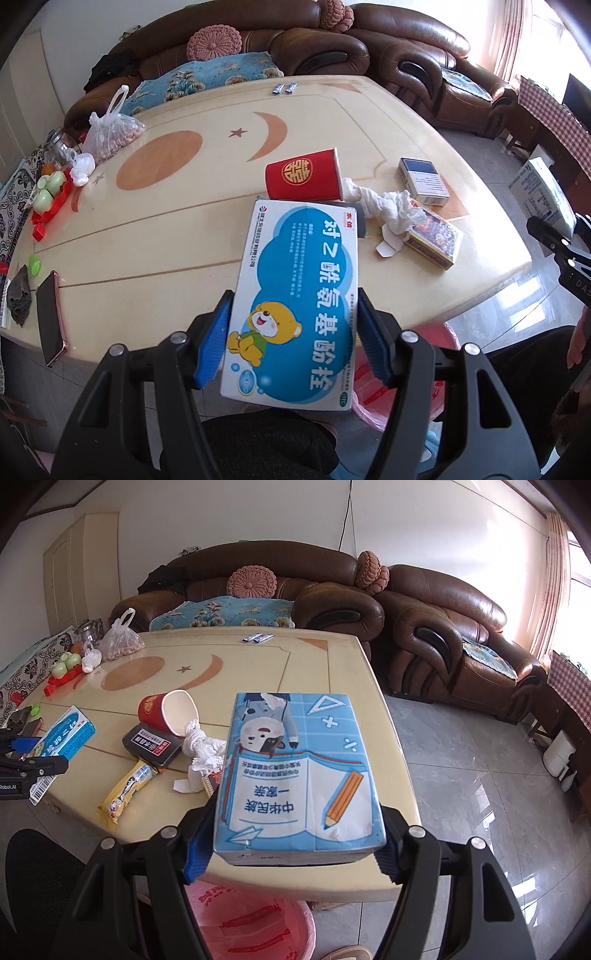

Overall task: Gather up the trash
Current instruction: 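Close the left tool on the medicine box while the right tool grips the tissue box, then lift the medicine box with the left tool while the right tool carries the tissue box to the bin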

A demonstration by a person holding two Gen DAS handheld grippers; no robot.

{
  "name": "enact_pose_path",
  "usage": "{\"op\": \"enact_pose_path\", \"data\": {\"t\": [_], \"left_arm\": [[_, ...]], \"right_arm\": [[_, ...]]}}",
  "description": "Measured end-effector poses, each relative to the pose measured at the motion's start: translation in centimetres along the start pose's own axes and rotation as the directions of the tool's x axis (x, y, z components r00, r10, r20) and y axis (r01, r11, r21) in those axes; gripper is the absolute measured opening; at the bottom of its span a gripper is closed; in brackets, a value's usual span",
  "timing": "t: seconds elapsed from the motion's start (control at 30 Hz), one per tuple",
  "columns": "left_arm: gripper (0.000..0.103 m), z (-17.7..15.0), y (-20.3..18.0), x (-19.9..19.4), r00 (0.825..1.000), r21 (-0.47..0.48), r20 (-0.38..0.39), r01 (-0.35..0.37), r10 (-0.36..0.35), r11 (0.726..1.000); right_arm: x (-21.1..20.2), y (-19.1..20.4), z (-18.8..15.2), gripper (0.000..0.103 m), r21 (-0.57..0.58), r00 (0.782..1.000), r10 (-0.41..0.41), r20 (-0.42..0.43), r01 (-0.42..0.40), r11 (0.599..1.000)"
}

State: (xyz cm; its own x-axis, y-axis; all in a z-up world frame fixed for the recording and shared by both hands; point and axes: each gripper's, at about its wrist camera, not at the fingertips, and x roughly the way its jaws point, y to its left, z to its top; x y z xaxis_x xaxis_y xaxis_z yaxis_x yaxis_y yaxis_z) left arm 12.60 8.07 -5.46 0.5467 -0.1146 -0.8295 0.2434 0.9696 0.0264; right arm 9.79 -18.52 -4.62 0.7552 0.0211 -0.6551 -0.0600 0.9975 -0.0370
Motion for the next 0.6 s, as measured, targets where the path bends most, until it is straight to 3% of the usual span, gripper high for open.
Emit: {"op": "enact_pose_path", "data": {"t": [0.33, 0.6], "left_arm": [[0.063, -1.9, -4.2, -4.8, 0.997, 0.073, 0.068, 0.036, -0.041, 0.997], [0.063, -3.8, -6.9, -6.3, 0.993, 0.119, 0.075, 0.078, -0.088, 0.99]], "right_arm": [[-6.2, 1.7, -1.0, 0.068, -0.027, 0.997, 0.058, 0.049, -0.057, 0.998], [-9.1, 2.3, -3.0, 0.068, -0.053, 0.997, 0.069, 0.046, -0.066, 0.996]]}}
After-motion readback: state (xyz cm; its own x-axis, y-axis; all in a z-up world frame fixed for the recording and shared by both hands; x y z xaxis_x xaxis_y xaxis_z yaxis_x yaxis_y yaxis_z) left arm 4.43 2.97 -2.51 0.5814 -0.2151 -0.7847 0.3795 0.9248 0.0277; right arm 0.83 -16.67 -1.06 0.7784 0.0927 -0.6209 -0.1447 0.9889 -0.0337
